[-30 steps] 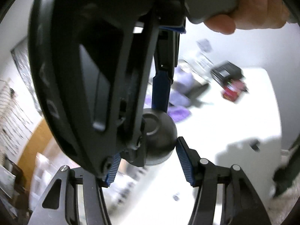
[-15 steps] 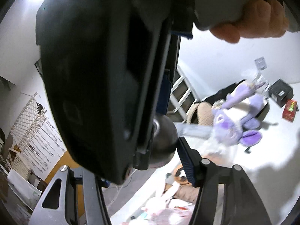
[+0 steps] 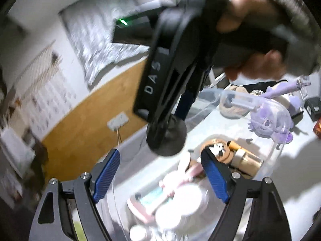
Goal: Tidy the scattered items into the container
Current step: 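Carry the black ball with the right tool over the clear box, then lower the black ball into the clear box and open the right tool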
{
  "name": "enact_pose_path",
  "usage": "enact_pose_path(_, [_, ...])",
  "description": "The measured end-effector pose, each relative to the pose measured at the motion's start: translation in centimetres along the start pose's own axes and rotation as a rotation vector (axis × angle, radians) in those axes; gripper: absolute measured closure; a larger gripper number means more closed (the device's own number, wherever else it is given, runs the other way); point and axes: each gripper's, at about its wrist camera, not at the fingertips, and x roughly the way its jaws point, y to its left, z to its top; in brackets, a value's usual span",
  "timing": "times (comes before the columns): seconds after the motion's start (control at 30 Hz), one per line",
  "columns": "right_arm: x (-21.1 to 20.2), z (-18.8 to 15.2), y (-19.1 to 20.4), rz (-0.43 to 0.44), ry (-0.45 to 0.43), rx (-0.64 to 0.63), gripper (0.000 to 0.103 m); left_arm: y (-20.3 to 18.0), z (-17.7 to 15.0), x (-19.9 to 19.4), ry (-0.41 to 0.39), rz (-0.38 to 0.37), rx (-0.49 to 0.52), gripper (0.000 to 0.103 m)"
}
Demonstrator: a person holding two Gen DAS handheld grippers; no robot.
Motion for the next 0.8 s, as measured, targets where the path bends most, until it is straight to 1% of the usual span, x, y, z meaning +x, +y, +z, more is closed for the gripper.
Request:
enact_pose_path(0.07, [2.2,1.3,0.1,-0.001,0.026,-0.01,0.044,2.1,-5.2,2.8,0.027,0.006,-0.059,0.02])
enact_pose_path(0.1, [3.5,1.9,0.4,-0.006,0.042,-0.027,0.044,2.9,-8.2,3.5,0.031,0.005,-0.093,0.02])
enact_pose_path(0.17, [6.1,2.9,0.9,-0.015,0.073,-0.057,0.044,1.4,-11.2,5.4,0.056,0.01,-0.157,0.019])
enact_pose_path(0.23, [8.9,3.7,1.4,-0.015,0.111,-0.079,0.044,0.8,-13.0,6.6,0.07,0.016,-0.211,0.019])
enact_pose_path(0.27, [10.0,4.0,1.7,-0.014,0.126,-0.087,0.044,0.8,-13.0,6.3,0.072,0.021,-0.236,0.019])
enact_pose_path(0.33, [11.9,4.5,2.3,-0.015,0.148,-0.105,0.044,2.4,-13.5,7.0,0.078,0.032,-0.282,0.019])
enact_pose_path(0.47, [15.1,5.1,3.3,-0.028,0.184,-0.147,0.044,3.2,-14.3,6.3,0.08,0.026,-0.374,0.019])
enact_pose_path(0.6, [17.9,5.6,4.1,-0.05,0.215,-0.188,0.044,3.9,-15.3,5.9,0.094,0.037,-0.406,0.019])
enact_pose_path(0.8, [19.6,5.8,3.4,-0.08,0.244,-0.194,0.044,4.5,-16.4,5.8,0.12,0.029,-0.447,0.019])
